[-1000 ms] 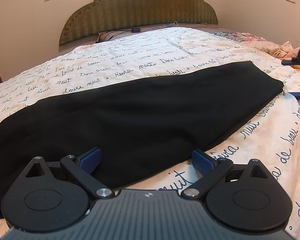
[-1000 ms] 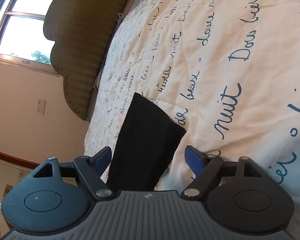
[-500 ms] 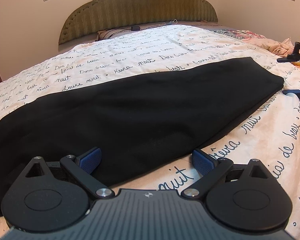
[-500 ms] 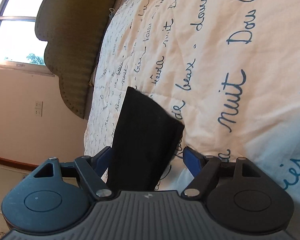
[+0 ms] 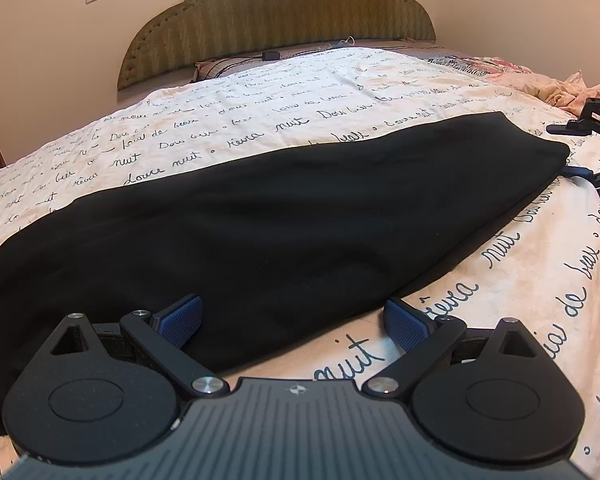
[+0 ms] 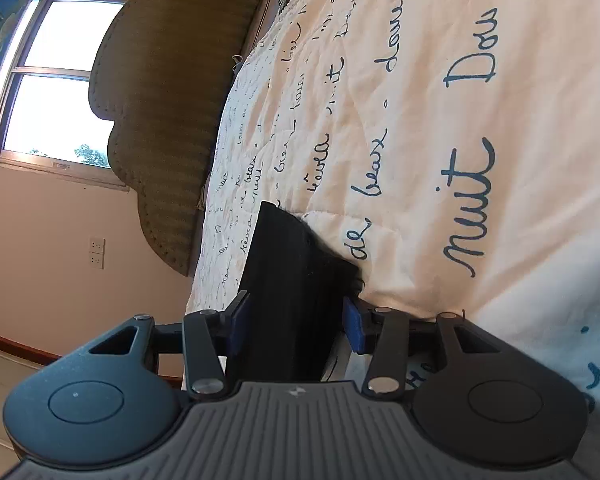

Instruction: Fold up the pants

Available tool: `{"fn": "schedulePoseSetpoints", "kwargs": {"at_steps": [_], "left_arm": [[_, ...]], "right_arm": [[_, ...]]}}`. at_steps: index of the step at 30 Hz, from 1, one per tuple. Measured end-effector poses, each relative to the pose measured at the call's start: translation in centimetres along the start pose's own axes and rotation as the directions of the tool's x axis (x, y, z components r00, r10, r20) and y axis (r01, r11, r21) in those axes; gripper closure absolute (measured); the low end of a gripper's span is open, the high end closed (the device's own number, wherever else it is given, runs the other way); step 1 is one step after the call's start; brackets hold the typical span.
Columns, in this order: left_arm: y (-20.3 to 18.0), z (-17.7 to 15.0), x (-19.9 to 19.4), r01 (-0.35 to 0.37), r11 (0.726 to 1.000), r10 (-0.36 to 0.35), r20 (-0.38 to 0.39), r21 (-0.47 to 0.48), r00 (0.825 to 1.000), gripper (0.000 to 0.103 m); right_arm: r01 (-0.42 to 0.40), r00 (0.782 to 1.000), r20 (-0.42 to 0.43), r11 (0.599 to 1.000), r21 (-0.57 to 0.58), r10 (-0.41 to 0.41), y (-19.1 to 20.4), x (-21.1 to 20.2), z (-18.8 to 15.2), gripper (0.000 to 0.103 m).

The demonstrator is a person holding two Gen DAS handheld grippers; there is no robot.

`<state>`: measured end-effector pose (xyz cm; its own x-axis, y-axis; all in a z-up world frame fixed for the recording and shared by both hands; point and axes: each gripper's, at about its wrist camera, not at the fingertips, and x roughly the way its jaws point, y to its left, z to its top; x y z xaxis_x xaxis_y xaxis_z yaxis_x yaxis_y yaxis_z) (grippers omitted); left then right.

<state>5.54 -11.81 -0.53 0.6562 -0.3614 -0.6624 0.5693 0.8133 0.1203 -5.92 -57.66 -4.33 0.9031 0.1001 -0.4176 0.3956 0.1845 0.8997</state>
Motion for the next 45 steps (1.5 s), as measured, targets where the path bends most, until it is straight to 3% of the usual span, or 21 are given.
{"fn": "schedulePoseSetpoints", "kwargs": {"at_steps": [6,11,15,16,17,19,21,23,25,27,30,31,33,36,38,40,43,45], "left_arm": [[-0.6,0.3,-0.3,0.011,1.0,-0.011,0.008,0.02,1.0,0.005],[-0.7,0.9,-0.4,0.027,1.0,-0.027,-0.003,0.008,1.0,0.006],[-1.1,2.2,-1.0,0.033,0.999,-0.035,0.038,0.029,0.999,0.005],[-1.1,2.5,-1.1,0.036,0.999,-0.037,0.046,0.03,0.998,0.005],[-1.2,2.7,-1.2,0.038,0.999,-0.04,0.053,0.028,0.998,0.005],[-1.3,3.3,-1.2,0.059,0.998,-0.06,0.056,0.025,0.997,0.005],[-1.4,4.5,-0.9,0.101,0.995,-0.101,0.045,0.016,0.994,0.005],[-0.7,6.8,-0.3,0.169,0.983,-0.167,0.029,-0.07,0.986,0.006],[0.2,10.0,0.7,0.258,0.943,-0.259,0.026,-0.211,0.966,0.006],[0.2,13.7,2.0,0.338,0.874,-0.349,0.033,-0.347,0.936,0.005],[-2.8,18.5,4.2,0.463,0.802,-0.496,0.009,-0.378,0.868,0.005],[-4.7,19.8,5.0,0.487,0.801,-0.523,-0.011,-0.348,0.852,0.005],[-8.6,21.4,6.1,0.494,0.834,-0.52,-0.051,-0.245,0.853,0.005],[-13.7,22.9,8.6,0.502,0.856,-0.515,-0.134,-0.123,0.846,0.005],[-16.1,22.8,11.0,0.506,0.856,-0.516,-0.217,-0.103,0.828,0.006],[-18.0,22.8,13.3,0.496,0.863,-0.5,-0.292,-0.091,0.816,0.011],[-19.7,22.9,15.6,0.46,0.886,-0.45,-0.332,-0.052,0.829,0.023],[-20.6,23.1,16.3,0.463,0.886,-0.442,-0.357,-0.03,0.823,0.024]], "right_arm": [[0.09,0.994,-0.057,0.995,-0.037,-0.092,1.5,0.9,0.3,0.056],[0.058,0.998,-0.006,0.998,-0.01,-0.058,1.2,1.9,1.4,0.055],[0.044,0.999,0.024,0.999,-0.025,-0.043,1.3,2.1,1.1,0.055],[0.028,0.999,0.038,1.0,-0.007,-0.027,0.9,1.8,1.2,0.057],[0.022,0.999,0.049,1.0,-0.002,-0.022,0.7,1.7,1.1,0.07],[0.06,0.998,0.033,0.997,-0.046,-0.058,0.7,2.0,1.0,0.086],[0.069,0.997,0.027,0.993,-0.094,-0.067,0.9,1.9,0.8,0.088],[0.063,0.998,0.036,0.979,-0.194,-0.057,2.3,1.5,0.3,0.088],[0.089,0.996,0.061,0.922,-0.376,-0.071,4.9,1.2,-1.0,0.088],[0.131,0.991,0.102,0.8,-0.585,-0.088,7.7,1.1,-3.3,0.088],[0.157,0.987,0.131,0.638,-0.754,-0.088,9.8,1.4,-6.3,0.088],[0.163,0.987,0.135,0.604,-0.78,-0.091,10.0,1.6,-6.9,0.088],[0.174,0.985,0.138,0.557,-0.812,-0.106,10.1,1.9,-7.6,0.088],[0.161,0.986,0.119,0.52,-0.839,-0.113,10.2,2.1,-8.3,0.088],[0.16,0.986,0.119,0.493,-0.855,-0.113,10.1,2.0,-8.7,0.088],[0.159,0.986,0.115,0.492,-0.856,-0.119,9.9,2.1,-8.8,0.088],[0.157,0.986,0.106,0.505,-0.849,-0.127,9.6,2.2,-8.5,0.088],[0.155,0.986,0.1,0.517,-0.842,-0.132,9.3,2.2,-8.3,0.088]]}}
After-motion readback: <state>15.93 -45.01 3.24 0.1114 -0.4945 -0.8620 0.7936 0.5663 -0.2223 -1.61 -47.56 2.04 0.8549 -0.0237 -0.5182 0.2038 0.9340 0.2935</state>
